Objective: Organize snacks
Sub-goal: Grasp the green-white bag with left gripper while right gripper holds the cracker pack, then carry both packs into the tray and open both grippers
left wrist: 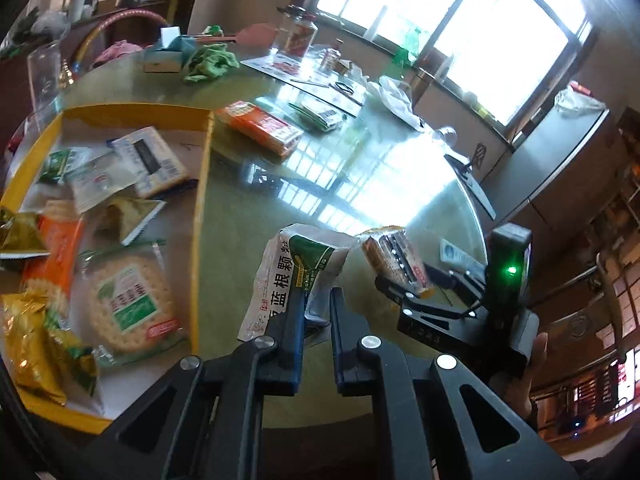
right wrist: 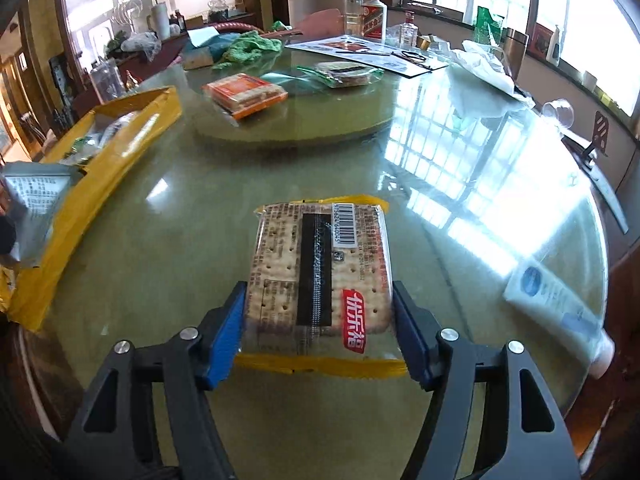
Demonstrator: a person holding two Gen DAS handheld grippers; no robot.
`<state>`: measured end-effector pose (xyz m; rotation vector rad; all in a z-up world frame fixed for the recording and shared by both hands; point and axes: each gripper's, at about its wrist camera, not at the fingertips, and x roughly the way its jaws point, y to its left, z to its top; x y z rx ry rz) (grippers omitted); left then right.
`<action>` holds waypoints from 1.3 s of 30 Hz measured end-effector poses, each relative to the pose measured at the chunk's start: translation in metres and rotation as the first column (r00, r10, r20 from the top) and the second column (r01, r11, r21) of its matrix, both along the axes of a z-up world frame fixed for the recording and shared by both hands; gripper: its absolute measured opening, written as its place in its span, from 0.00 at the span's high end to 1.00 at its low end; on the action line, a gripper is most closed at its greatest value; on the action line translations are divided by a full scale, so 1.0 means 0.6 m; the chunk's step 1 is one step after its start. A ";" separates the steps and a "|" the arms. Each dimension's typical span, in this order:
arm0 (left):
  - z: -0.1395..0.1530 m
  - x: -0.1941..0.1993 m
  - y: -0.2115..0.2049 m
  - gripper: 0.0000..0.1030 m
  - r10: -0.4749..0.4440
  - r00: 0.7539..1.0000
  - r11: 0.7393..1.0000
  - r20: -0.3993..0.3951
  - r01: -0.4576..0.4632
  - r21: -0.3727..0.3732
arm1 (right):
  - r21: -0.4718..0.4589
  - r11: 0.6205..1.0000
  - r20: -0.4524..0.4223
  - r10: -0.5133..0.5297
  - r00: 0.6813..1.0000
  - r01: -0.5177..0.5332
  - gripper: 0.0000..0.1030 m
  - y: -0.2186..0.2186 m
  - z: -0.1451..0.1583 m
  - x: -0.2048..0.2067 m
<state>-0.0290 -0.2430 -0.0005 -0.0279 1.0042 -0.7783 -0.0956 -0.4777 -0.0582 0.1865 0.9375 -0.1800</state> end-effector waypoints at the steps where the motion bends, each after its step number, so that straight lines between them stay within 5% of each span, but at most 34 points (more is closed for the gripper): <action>1: 0.003 0.001 0.009 0.91 0.008 1.000 1.000 0.004 -0.008 -0.002 | 0.026 1.000 0.007 0.006 1.000 -0.006 0.33 0.002 0.001 -0.001; 7: 0.031 0.011 0.092 0.91 0.113 0.993 0.992 0.027 -0.111 -0.061 | 0.187 0.976 0.124 0.086 0.989 -0.108 0.33 0.053 0.040 -0.012; 20: 0.016 0.047 0.274 0.91 0.348 0.937 0.934 0.035 -0.343 -0.097 | 0.236 0.898 0.191 0.332 0.924 -0.371 0.33 0.243 0.095 0.058; 27: -0.004 0.068 0.329 0.91 0.427 0.904 0.904 0.029 -0.425 -0.052 | 0.169 0.885 0.160 0.409 0.898 -0.433 0.33 0.319 0.097 0.098; 39: -0.047 0.106 0.325 0.90 0.431 0.901 0.897 0.044 -0.433 0.092 | 0.103 0.887 0.080 0.444 0.893 -0.450 0.33 0.371 0.072 0.150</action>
